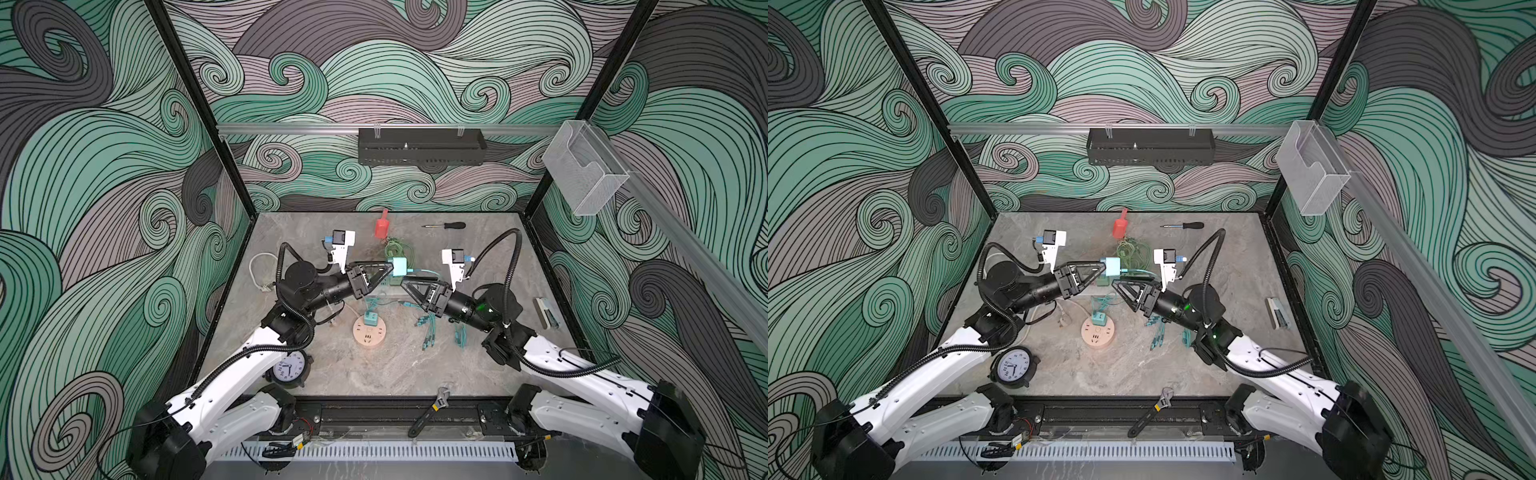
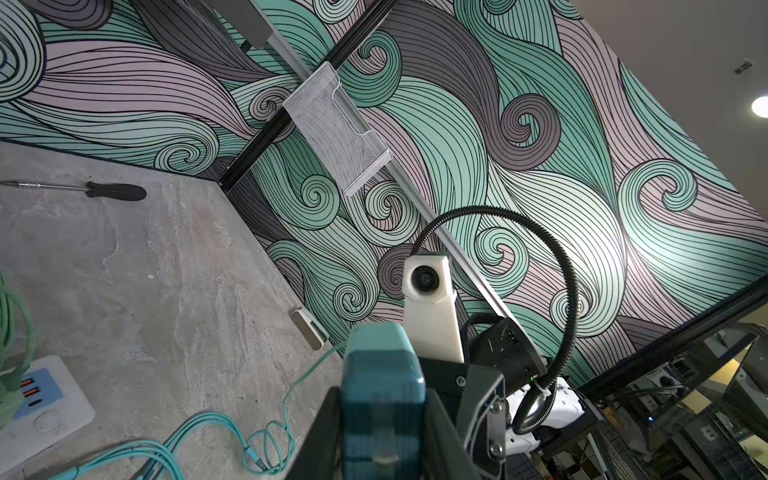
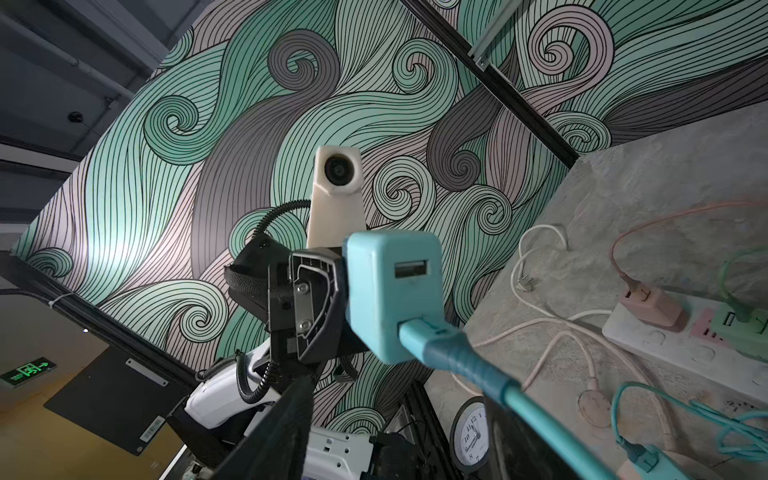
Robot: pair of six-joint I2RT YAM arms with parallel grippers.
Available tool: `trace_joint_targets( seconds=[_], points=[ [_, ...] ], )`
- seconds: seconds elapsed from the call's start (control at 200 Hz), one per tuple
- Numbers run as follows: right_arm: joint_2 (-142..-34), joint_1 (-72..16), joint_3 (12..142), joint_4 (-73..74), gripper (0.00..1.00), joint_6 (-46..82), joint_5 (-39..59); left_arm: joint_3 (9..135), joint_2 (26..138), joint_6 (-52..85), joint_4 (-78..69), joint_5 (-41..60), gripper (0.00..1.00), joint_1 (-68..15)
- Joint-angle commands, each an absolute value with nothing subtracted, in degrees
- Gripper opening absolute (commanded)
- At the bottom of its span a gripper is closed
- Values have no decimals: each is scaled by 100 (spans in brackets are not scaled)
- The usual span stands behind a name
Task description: Insert the plug
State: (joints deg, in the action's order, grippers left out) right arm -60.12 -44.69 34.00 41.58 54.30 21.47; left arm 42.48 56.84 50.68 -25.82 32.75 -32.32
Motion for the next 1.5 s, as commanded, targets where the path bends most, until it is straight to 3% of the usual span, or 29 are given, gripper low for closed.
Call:
trace_joint_targets(
  seconds=[0.0, 0.731, 1.101, 1.211, 1.361, 1.496],
  points=[
    [-6118, -4408, 3489, 4902, 63, 5633, 2153, 4306, 5599, 5133, -2957, 3250, 0, -3286],
    [-6517, -4289, 3717, 5698, 40, 5957, 2478, 4268, 5723, 5159, -2986, 3220, 0, -3485],
    [-6479, -4271, 3703, 5733, 23, 5877, 2527, 4345, 5719, 5068, -2534, 3017, 0, -3498],
    [-6289, -4247, 3693, 5301, 21, 5625, 2474, 4347, 5602, 5005, -2213, 2811, 12, -3498],
    [-5908, -4236, 3826, 4197, 20, 4904, 2414, 4401, 5456, 4841, -1841, 2756, 48, -3489],
    [-5670, -4177, 4098, 3203, 19, 4228, 2571, 4430, 5250, 4683, -1382, 2638, 60, -3481]
  ],
)
